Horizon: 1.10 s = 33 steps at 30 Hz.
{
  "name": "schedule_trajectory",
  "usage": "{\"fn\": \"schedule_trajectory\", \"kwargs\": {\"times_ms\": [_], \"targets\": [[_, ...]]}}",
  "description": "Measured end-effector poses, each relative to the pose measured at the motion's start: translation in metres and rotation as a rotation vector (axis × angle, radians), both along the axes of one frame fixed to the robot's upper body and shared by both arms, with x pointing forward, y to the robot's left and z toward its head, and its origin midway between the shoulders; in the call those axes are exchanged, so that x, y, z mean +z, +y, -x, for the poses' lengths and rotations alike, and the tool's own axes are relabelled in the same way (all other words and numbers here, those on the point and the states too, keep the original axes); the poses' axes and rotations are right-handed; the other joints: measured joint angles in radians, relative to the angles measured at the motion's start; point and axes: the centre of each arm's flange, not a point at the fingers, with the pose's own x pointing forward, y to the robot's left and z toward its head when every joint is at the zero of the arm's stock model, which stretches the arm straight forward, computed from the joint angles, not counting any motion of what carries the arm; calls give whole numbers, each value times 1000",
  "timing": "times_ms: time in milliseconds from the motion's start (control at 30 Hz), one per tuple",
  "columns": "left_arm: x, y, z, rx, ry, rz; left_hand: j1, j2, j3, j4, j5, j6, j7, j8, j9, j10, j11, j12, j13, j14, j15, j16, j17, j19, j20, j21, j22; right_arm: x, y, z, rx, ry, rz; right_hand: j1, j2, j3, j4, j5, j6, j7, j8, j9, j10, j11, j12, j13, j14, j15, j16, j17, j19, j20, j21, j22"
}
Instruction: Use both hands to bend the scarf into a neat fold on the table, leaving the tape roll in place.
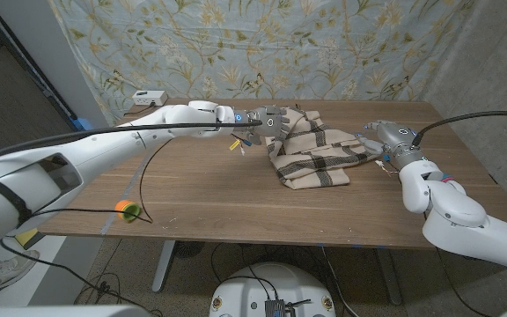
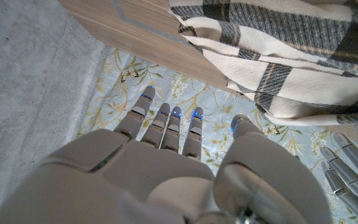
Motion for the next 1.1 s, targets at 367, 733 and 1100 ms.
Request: {"fn": "schedule_trajectory", "kwargs": {"times_ms": [367, 733, 1100], "targets": [[-14, -3, -12, -31, 25, -37, 83, 59, 13, 7, 29, 218, 0, 67, 11, 80, -11, 24, -5, 61, -1, 14, -5, 38, -38, 0, 0, 2, -6, -6, 0, 3, -2, 0, 0, 4, -4, 0, 9, 2, 0, 0, 0, 0, 0, 0, 0, 0, 0, 0, 0, 0, 0, 0], [-20, -2, -22, -97, 12, -33, 124, 40, -66, 48, 47, 197, 0, 2, 1, 88, -14, -9, -3, 86, -3, 4, 5, 66, -55, -29, 0, 4, -6, -11, 5, 5, 0, 0, 0, 5, -5, 0, 9, 2, 0, 0, 0, 0, 0, 0, 0, 0, 0, 0, 0, 0, 0, 0], [-19, -1, -26, -118, 18, -27, 29, -18, -169, 91, 37, -113, 5, -43, -7, -25, 7, -17, 3, 28, -1, 2, 5, 33, -12, -59, 5, 4, -6, -14, 6, 11, -1, 0, 0, 12, -12, 0, 9, 2, 0, 0, 4, -4, 0, 0, 0, 0, 4, 0, 5, -5, -4, 0]]}}
